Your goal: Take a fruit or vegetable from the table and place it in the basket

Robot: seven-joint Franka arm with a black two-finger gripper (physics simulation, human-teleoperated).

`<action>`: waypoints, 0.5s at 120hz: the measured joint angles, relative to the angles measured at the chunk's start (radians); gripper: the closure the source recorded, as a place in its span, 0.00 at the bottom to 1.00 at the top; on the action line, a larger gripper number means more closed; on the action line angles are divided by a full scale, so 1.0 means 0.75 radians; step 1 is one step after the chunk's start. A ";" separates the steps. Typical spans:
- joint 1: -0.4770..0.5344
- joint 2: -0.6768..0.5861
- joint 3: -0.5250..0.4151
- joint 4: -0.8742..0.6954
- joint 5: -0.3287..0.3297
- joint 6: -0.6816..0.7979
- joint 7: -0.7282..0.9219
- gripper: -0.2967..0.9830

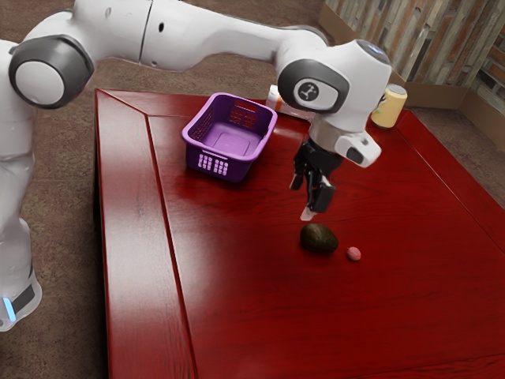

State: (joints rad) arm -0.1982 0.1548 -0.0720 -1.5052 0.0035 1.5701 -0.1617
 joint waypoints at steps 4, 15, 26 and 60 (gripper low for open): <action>0.001 -0.002 0.000 -0.019 -0.004 0.014 0.072 0.23; 0.069 0.004 0.004 -0.045 -0.011 0.043 0.256 0.23; 0.170 0.028 0.006 -0.046 -0.013 0.062 0.418 0.23; 0.308 0.257 -0.160 0.138 -0.017 0.139 0.834 0.23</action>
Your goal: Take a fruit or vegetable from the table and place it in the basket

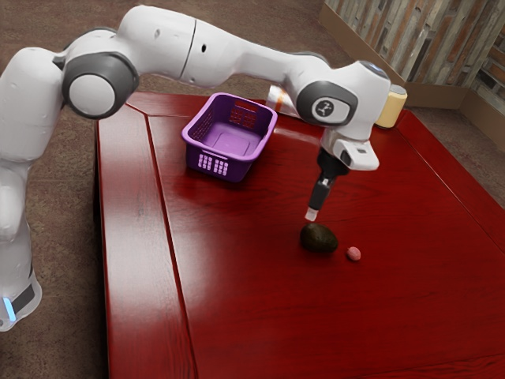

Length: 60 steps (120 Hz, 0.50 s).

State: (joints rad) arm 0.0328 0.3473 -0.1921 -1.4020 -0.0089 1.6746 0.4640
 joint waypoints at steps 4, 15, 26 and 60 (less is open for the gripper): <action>0.010 0.011 -0.015 0.002 0.000 0.011 0.039 0.23; 0.052 0.028 -0.064 0.003 -0.002 0.034 0.135 0.23; 0.066 0.051 -0.086 0.003 -0.002 0.050 0.218 0.23; 0.096 0.128 -0.137 0.003 -0.015 0.106 0.411 0.23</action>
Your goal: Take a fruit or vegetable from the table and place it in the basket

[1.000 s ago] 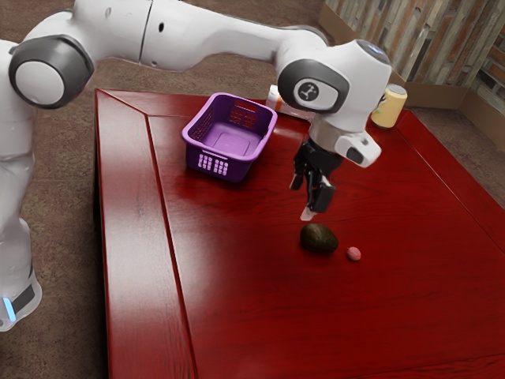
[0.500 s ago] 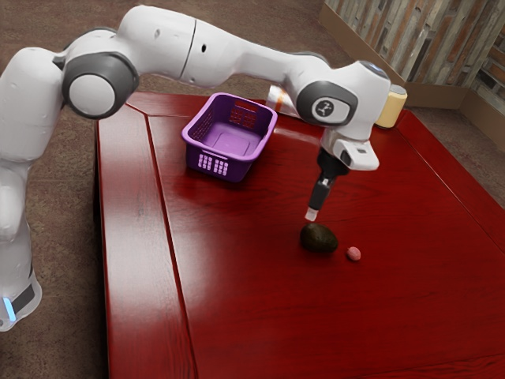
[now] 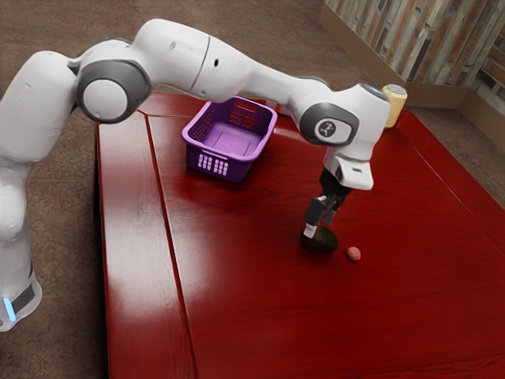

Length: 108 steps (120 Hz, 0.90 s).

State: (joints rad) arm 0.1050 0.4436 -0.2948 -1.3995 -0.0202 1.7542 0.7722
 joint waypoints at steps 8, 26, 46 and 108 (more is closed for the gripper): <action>0.010 0.009 -0.001 -0.004 -0.019 0.017 0.034 0.23; 0.015 0.049 0.000 -0.006 -0.050 0.048 0.097 0.23; 0.025 0.065 0.003 -0.038 -0.086 0.089 0.151 0.23; 0.062 0.084 0.008 -0.075 -0.233 0.169 0.247 0.37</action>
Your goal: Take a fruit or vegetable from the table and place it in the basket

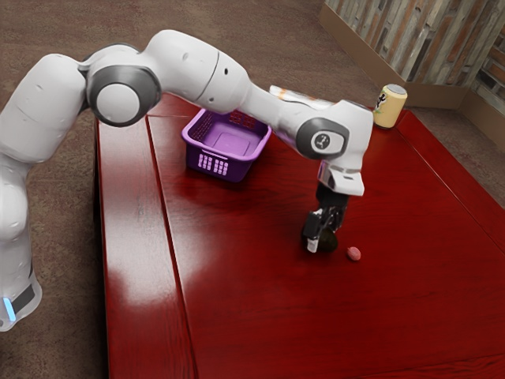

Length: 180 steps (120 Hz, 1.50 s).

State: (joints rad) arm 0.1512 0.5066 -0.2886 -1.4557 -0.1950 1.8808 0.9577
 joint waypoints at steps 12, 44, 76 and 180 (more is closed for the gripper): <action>-0.002 -0.016 0.008 -0.001 -0.032 0.013 0.009 0.47; -0.017 -0.542 0.199 -0.212 -0.067 0.033 -0.035 0.50; 0.087 -0.654 0.579 -0.331 -0.122 0.032 -0.125 0.50; 0.374 -0.396 0.570 -0.174 -0.304 0.034 -0.156 0.29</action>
State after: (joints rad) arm 0.4318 0.2097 0.1390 -1.5863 -0.4229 1.9059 0.8406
